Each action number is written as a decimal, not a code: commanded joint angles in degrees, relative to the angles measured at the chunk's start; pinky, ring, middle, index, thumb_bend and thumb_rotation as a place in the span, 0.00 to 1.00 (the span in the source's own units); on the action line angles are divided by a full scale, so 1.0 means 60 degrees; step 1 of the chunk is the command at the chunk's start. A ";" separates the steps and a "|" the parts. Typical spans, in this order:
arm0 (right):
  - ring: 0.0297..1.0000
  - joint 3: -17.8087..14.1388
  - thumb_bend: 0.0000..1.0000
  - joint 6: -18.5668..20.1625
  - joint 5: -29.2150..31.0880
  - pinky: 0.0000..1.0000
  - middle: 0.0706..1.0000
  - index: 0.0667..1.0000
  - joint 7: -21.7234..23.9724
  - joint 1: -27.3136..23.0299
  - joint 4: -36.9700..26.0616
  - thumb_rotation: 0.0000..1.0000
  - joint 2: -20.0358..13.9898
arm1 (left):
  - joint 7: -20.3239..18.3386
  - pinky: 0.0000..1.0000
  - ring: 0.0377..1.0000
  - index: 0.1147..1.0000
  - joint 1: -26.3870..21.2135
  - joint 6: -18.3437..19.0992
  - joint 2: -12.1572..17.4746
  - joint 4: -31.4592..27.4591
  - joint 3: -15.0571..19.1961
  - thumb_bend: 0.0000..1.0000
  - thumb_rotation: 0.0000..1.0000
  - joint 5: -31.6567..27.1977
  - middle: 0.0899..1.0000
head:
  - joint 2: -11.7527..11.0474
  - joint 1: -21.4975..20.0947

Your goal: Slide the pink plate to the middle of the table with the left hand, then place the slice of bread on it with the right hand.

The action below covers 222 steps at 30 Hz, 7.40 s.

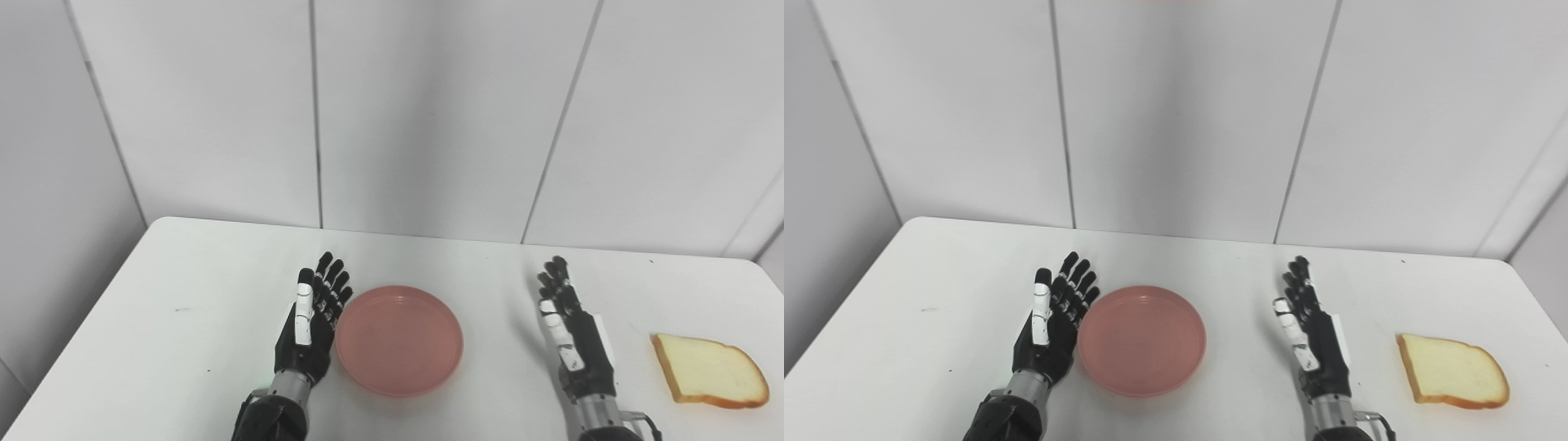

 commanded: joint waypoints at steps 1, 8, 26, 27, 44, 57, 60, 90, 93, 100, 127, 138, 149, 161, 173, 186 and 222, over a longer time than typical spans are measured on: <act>0.92 0.0124 0.73 -0.0208 -0.0050 0.97 0.93 0.94 -0.0298 0.0370 0.0312 0.70 0.0513 | -0.0121 1.00 1.00 1.00 0.0565 0.0303 0.0031 0.0111 0.0033 0.74 0.93 -0.0135 1.00 | 0.0064 -0.0147; 0.95 0.0481 0.70 0.0031 -0.0716 1.00 0.96 0.98 -0.0673 0.0379 0.0075 0.81 0.0730 | -0.0240 1.00 1.00 0.99 0.0858 0.0968 0.0142 -0.0546 -0.0070 0.74 0.90 -0.0336 1.00 | 0.0174 -0.1172; 0.96 0.0697 0.67 0.0354 -0.0746 1.00 0.98 0.99 -0.0604 0.0359 -0.0263 0.83 0.0547 | -0.0460 1.00 1.00 0.97 0.0838 0.0426 0.0224 0.0072 -0.0606 0.80 0.90 0.0186 0.99 | 0.0402 -0.1348; 0.96 0.0670 0.68 0.0324 -0.0724 1.00 0.97 0.99 -0.0604 0.0348 -0.0262 0.83 0.0509 | -0.0440 1.00 1.00 0.97 0.0816 0.0380 0.0196 0.0121 -0.0618 0.80 0.90 0.0229 0.99 | 0.0375 -0.1295; 0.80 0.0075 0.70 0.1579 -0.0688 0.76 0.81 0.83 0.0297 -0.0299 -0.3550 0.58 -0.2248 | -0.0149 1.00 0.99 0.97 0.0456 -0.0522 -0.0254 0.0839 -0.0661 0.78 0.92 0.0871 0.98 | 0.0212 -0.1492; 0.89 -0.0012 0.86 0.3416 -0.1910 0.82 0.89 0.86 0.2249 0.0003 -0.4240 0.42 -0.6261 | -0.0275 0.99 0.98 0.96 0.0414 -0.0715 -0.0153 0.0917 -0.0432 0.78 0.89 0.0661 0.98 | 0.0087 -0.2518; 0.93 0.0039 0.88 0.3567 -0.2366 0.86 0.91 0.87 0.2507 0.0098 -0.4224 0.37 -0.6836 | -0.0413 0.99 0.98 0.96 0.0393 -0.0706 -0.0079 0.0938 -0.0350 0.78 0.86 0.0492 0.98 | 0.0079 -0.2956; 1.00 0.1489 1.00 0.5293 -0.5884 1.00 1.00 1.00 0.4640 -0.0077 -0.3327 0.32 -0.9568 | -0.1442 0.92 0.93 0.92 -0.0002 -0.2010 0.0339 0.2422 -0.0012 0.76 0.81 -0.0100 0.94 | 0.0068 -0.3919; 1.00 0.1703 1.00 0.5208 -0.6236 1.00 1.00 1.00 0.4715 -0.0257 -0.3014 0.32 -0.9648 | -0.1364 0.92 0.93 0.92 0.0018 -0.1989 0.0309 0.2379 -0.0027 0.76 0.82 -0.0049 0.94 | 0.0077 -0.3905; 1.00 0.2152 1.00 0.4927 -0.6681 1.00 1.00 1.00 0.4691 -0.0626 -0.2439 0.33 -0.9545 | -0.1243 0.91 0.93 0.92 0.0111 -0.1826 0.0263 0.2099 -0.0051 0.76 0.82 0.0087 0.94 | 0.0118 -0.3833; 1.00 0.2757 1.00 0.4234 -0.6823 1.00 1.00 0.99 0.4135 -0.1310 -0.1158 0.23 -0.8654 | -0.1035 0.92 0.92 0.91 0.0334 -0.1079 -0.0001 0.1310 0.0081 0.77 0.78 -0.0080 0.94 | 0.0259 -0.3612; 0.81 0.2836 0.88 0.3829 -0.7110 0.67 0.84 0.79 0.2904 -0.1317 -0.0723 0.03 -0.8123 | -0.0875 0.92 0.92 0.91 0.0449 -0.0819 -0.0062 0.0893 0.0073 0.77 0.78 -0.0030 0.94 | 0.0285 -0.3630; 0.37 0.2497 0.53 0.3266 -0.7038 0.31 0.43 0.46 0.1502 -0.1210 -0.0834 0.00 -0.8001 | -0.0912 0.93 0.93 0.92 0.0429 -0.0825 -0.0097 0.0973 0.0082 0.77 0.77 -0.0056 0.94 | 0.0248 -0.3559; 0.36 0.2001 0.53 0.3061 -0.6593 0.31 0.41 0.47 0.1268 -0.1207 -0.1991 0.00 -0.7969 | -0.0901 0.91 0.92 0.91 0.0477 -0.0924 -0.0175 0.0962 -0.0005 0.76 0.78 0.0040 0.93 | 0.0280 -0.3311; 0.39 0.1604 0.53 0.3158 -0.6145 0.35 0.41 0.47 0.1601 -0.1558 -0.3745 0.00 -0.7279 | -0.0756 0.95 0.96 0.94 0.0537 -0.0926 -0.0201 0.0832 -0.0239 0.77 0.81 0.0377 0.97 | 0.0264 -0.2977; 0.32 0.1627 0.53 0.3265 -0.5630 0.26 0.38 0.47 0.1919 -0.2111 -0.4174 0.00 -0.5935 | -0.0150 0.97 0.96 0.94 0.0635 -0.0703 -0.0505 0.0446 -0.0457 0.77 0.83 0.0841 0.97 | 0.0425 -0.1593; 0.32 0.3876 0.53 0.2685 -0.5797 0.27 0.38 0.47 0.2554 -0.2696 -0.3405 0.00 -0.3186 | 0.0699 0.98 0.97 0.94 0.0169 -0.1651 -0.1284 0.1432 -0.0705 0.68 0.89 0.1485 0.96 | 0.0681 0.1457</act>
